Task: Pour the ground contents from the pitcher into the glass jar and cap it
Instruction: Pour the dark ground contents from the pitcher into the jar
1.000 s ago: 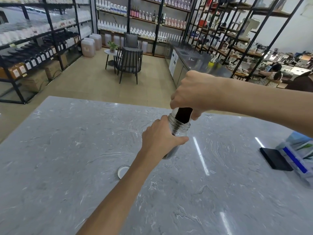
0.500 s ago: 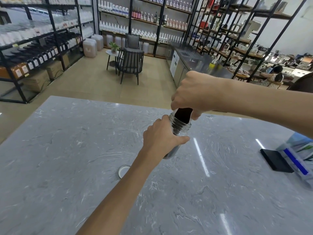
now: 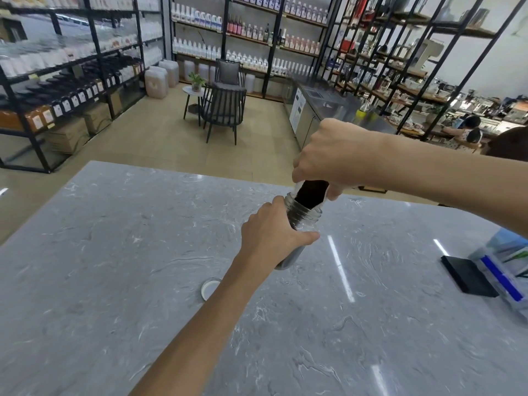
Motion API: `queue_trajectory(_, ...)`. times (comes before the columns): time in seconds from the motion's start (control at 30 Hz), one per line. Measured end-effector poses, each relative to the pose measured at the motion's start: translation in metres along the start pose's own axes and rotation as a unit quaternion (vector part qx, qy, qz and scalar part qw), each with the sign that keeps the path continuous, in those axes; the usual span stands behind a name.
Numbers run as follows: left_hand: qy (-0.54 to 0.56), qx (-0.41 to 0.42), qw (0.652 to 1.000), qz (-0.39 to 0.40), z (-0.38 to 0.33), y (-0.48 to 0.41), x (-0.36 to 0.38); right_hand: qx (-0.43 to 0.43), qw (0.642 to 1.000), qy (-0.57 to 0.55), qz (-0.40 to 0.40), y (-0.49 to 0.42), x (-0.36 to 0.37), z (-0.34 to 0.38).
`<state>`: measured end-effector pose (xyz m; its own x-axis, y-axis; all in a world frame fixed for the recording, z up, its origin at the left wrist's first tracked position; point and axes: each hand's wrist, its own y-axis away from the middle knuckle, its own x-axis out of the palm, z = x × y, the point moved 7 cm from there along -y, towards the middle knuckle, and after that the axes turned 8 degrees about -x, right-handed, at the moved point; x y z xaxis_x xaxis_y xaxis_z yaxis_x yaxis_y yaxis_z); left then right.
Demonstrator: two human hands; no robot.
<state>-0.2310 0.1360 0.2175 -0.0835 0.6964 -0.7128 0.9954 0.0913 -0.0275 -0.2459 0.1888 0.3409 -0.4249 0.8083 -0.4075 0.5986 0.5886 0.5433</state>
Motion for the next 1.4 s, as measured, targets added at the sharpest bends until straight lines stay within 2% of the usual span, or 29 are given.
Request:
queue_trajectory(0.5, -0.006, -0.001, 1.000, 0.003, 0.001, 0.000, 0.004, 0.007, 1.000, 0.016, 0.006, -0.007, 0.006, 0.004)
queue_trajectory(1.07, -0.022, -0.002, 1.000, 0.009, 0.004, -0.005, 0.008, -0.024, 1.000, 0.014, 0.001, -0.017, 0.009, 0.011)
queue_trajectory(1.4, 0.009, 0.017, 1.000, 0.002, -0.022, -0.021, 0.001, -0.016, 0.998, 0.036, 0.042, -0.002, 0.005, -0.014)
